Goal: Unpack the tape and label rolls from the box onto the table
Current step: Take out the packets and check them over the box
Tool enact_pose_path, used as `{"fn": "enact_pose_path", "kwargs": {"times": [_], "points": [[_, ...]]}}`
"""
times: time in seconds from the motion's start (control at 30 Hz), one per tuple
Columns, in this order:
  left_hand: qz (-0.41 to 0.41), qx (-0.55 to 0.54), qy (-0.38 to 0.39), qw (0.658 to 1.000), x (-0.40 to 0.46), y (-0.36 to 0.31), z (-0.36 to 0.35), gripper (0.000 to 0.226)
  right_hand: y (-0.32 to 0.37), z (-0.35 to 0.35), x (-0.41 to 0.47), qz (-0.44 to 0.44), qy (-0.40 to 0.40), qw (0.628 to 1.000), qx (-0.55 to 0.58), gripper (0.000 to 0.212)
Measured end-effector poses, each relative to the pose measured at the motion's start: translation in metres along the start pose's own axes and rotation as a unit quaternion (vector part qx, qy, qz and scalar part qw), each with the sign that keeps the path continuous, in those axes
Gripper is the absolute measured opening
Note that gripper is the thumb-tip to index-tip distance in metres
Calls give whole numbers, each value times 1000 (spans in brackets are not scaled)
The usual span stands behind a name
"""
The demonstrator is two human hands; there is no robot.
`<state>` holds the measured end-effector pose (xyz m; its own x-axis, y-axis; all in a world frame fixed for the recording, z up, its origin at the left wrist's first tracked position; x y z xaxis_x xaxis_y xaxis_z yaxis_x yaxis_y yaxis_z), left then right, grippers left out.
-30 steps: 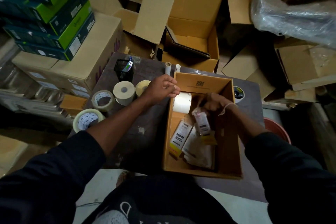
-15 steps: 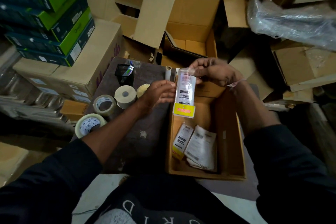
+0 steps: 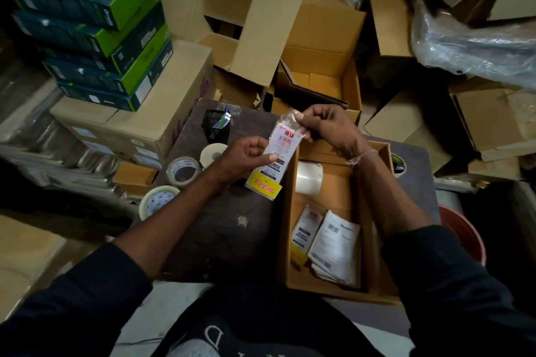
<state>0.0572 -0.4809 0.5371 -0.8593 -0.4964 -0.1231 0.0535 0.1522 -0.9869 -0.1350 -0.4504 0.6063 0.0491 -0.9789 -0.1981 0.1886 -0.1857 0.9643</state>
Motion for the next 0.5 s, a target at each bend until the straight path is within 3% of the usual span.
{"fn": "enact_pose_path", "kwargs": {"times": [0.13, 0.27, 0.37, 0.5], "points": [[-14, 21, 10, 1000, -15, 5, 13, 18, 9, -15, -6, 5, -55, 996, -65, 27], [-23, 81, -9, 996, -27, 7, 27, 21, 31, -30, -7, 78, -145, 921, -354, 33], [-26, 108, -27, 993, -34, 7, 35, 17, 46, -55, -6, 132, -84, 880, -449, 24], [-18, 136, -42, 990, -40, 11, 48, 14, 49, -70, -6, 144, -23, 895, -422, 13]]}}
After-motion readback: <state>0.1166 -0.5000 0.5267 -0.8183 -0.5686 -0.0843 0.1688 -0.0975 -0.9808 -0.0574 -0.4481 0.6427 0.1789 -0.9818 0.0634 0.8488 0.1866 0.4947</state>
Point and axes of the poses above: each hand's wrist, its own x-axis towards the middle knuckle, its own z-axis out of the back of the hand, y = z × x, the point moved 7 cm from there along x, towards the middle knuckle, and after that the axes turned 13 degrees about y, right-handed, at the moved point
